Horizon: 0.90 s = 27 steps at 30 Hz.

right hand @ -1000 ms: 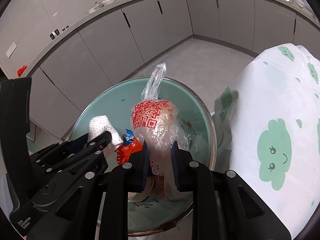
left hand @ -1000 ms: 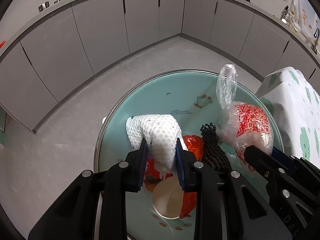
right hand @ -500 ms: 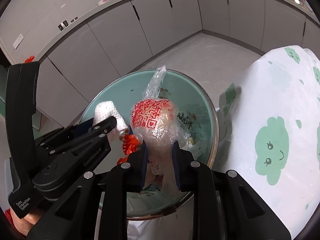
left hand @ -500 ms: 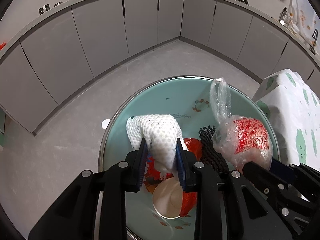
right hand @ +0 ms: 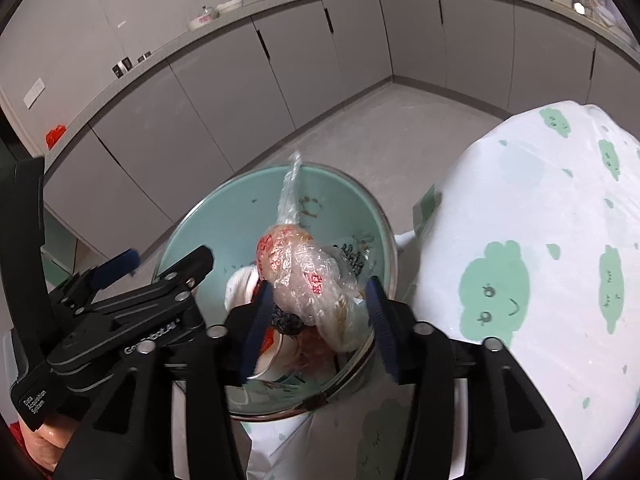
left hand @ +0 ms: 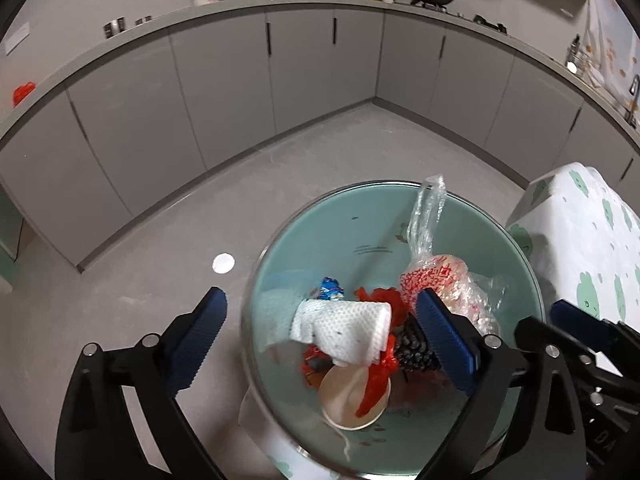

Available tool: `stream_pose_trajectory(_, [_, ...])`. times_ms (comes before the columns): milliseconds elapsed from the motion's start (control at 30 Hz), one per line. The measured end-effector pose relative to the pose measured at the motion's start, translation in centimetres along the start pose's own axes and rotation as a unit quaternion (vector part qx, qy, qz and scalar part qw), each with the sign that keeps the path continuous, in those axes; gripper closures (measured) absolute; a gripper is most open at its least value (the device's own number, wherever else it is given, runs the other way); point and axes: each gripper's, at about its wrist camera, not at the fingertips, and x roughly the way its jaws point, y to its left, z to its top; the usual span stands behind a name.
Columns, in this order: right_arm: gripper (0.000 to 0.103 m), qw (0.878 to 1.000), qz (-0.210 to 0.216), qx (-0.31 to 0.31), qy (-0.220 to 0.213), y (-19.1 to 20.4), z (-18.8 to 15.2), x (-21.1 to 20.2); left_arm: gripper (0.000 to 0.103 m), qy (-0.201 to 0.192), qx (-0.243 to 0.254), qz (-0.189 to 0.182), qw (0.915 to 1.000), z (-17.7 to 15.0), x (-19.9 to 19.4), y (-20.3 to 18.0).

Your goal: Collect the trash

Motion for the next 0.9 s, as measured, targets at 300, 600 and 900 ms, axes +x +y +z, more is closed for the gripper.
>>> stream_pose_trajectory(300, [0.028,0.999,-0.017,-0.004,-0.042,0.6,-1.9,-3.5,0.006,-0.019,-0.014,0.03,0.9993,-1.8,-3.8,1.0])
stream_pose_trajectory(600, [0.015,0.994,-0.047,-0.017,-0.094,1.2,-4.6,-8.4,0.006,-0.057,-0.009,0.046,0.9973,-4.3,-9.0,1.8])
stream_pose_trajectory(900, [0.012,0.982,-0.08,-0.024,-0.171,2.3,-6.5,-15.1,0.006,-0.131,0.002,0.027,0.991,-5.3,-15.2,0.9])
